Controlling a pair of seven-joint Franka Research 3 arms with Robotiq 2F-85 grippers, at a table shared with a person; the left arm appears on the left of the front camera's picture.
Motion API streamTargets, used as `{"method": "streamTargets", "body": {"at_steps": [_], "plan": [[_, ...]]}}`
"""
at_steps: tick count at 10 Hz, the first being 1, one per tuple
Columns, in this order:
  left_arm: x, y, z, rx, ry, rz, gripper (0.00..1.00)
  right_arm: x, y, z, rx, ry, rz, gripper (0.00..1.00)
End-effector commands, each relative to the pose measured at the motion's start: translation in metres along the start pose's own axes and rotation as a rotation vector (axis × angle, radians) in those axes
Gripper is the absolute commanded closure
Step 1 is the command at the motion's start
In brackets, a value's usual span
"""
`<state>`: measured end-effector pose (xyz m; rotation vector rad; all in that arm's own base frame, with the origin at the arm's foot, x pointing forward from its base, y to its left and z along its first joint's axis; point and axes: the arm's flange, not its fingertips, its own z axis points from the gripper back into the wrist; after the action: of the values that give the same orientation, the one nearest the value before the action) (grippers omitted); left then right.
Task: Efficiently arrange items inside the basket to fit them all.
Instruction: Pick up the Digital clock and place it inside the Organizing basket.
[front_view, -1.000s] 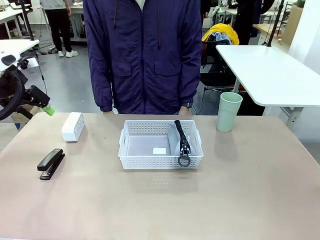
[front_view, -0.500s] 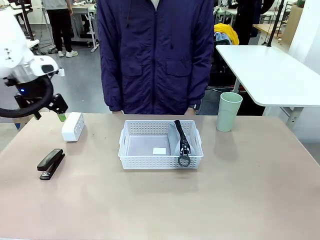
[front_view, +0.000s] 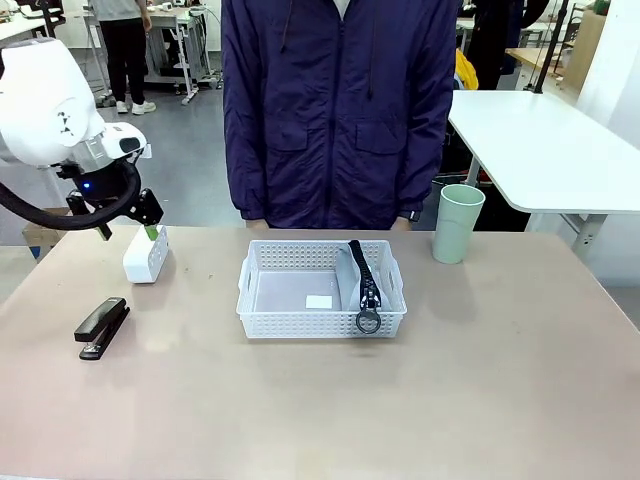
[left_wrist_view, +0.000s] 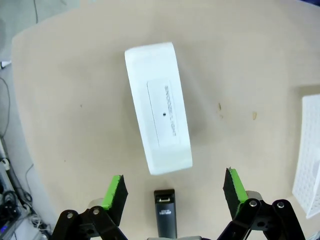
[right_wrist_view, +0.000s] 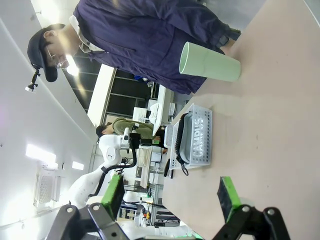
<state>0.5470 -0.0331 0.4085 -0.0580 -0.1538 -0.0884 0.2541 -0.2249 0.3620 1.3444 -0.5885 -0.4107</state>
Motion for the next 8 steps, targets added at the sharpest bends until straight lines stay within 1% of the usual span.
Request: {"method": "streamTargets", "body": {"at_steps": [1, 4, 6, 8], "plan": [[0.010, -0.007, 0.002, 0.035, -0.012, 0.049, 0.00, 0.001, 0.002, -0.001, 0.014, -0.011, 0.017, 0.00], [0.020, -0.007, -0.004, 0.019, 0.020, 0.065, 0.00, 0.001, 0.002, -0.001, 0.014, -0.011, 0.017, 0.00], [0.025, -0.004, -0.010, 0.035, 0.029, 0.088, 0.00, 0.001, 0.002, -0.001, 0.014, -0.011, 0.017, 0.00], [0.035, 0.001, -0.028, 0.021, 0.072, 0.112, 0.00, 0.001, 0.002, -0.001, 0.014, -0.011, 0.017, 0.00]]}}
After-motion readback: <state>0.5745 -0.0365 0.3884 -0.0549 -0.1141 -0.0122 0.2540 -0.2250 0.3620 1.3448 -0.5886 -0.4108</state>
